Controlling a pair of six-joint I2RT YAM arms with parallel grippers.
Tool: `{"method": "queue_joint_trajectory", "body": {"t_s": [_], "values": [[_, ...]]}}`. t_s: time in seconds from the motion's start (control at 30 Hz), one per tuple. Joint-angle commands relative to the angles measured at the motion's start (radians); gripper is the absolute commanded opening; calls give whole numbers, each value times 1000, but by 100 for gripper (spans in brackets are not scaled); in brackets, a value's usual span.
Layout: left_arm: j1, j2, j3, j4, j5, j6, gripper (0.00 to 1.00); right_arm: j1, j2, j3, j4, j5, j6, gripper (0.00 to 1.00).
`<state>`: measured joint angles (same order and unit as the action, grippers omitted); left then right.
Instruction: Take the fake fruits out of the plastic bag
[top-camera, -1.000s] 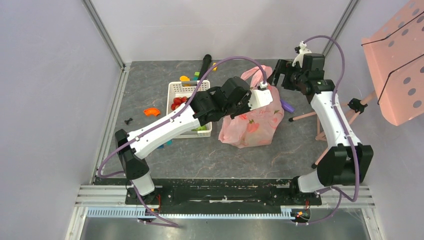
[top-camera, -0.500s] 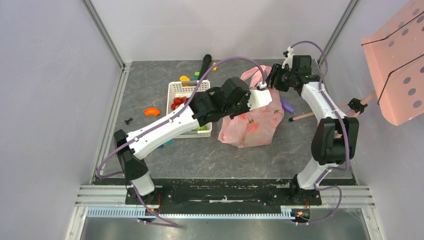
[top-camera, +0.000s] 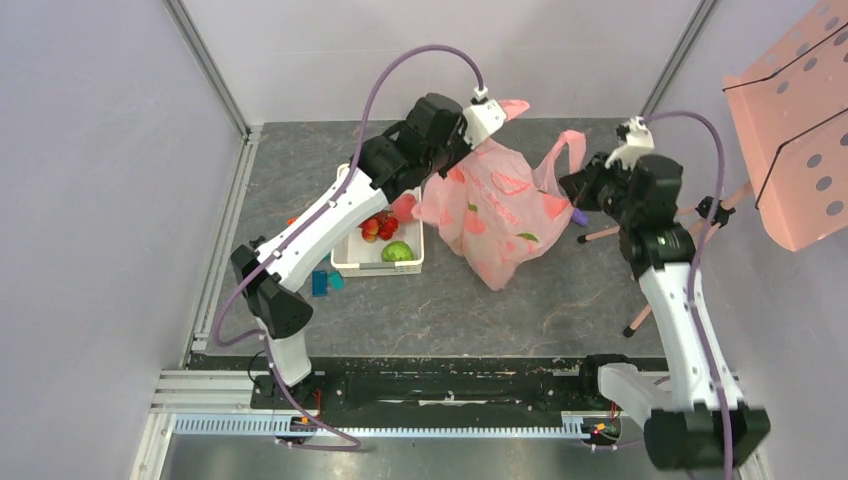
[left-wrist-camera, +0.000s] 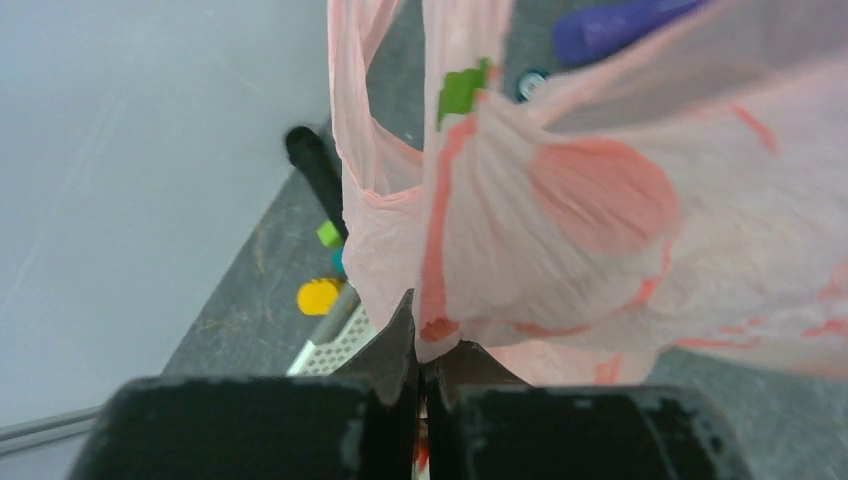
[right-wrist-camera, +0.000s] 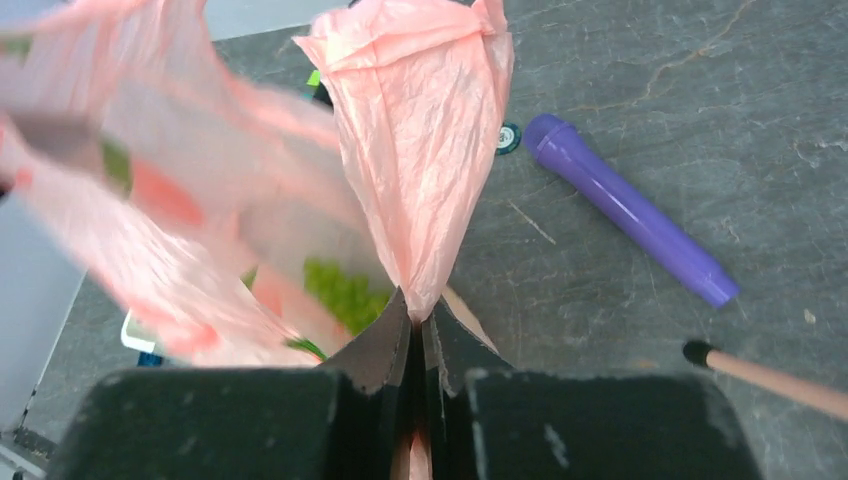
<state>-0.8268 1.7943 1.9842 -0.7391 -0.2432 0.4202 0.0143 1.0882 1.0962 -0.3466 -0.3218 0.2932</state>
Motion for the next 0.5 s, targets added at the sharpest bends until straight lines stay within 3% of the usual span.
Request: {"method": "queue_joint_trajectory", "body": {"t_s": [0.0, 0.1, 0.2, 0.23, 0.3, 0.37, 0.43, 0.47], "values": [[12, 53, 151, 99, -17, -25, 2, -4, -183, -115, -48, -16, 62, 3], [11, 71, 175, 153, 59, -36, 2, 1, -320, -181, -86, -109, 106, 3], [11, 66, 148, 217, 169, -74, 2, 3, -417, -209, -152, -206, 110, 11], [11, 63, 121, 235, 217, -71, 2, 3, -441, -208, -181, -230, 101, 17], [9, 41, 43, 298, 315, -68, 2, 4, -487, -181, -261, -241, 56, 41], [10, 3, -60, 387, 382, -76, 2, 4, -516, -97, -368, -156, -5, 67], [9, -38, -172, 491, 432, -84, 2, 4, -510, 9, -473, -28, -66, 83], [9, -60, -235, 546, 466, -74, 2, 4, -498, 52, -508, 28, -86, 86]]}}
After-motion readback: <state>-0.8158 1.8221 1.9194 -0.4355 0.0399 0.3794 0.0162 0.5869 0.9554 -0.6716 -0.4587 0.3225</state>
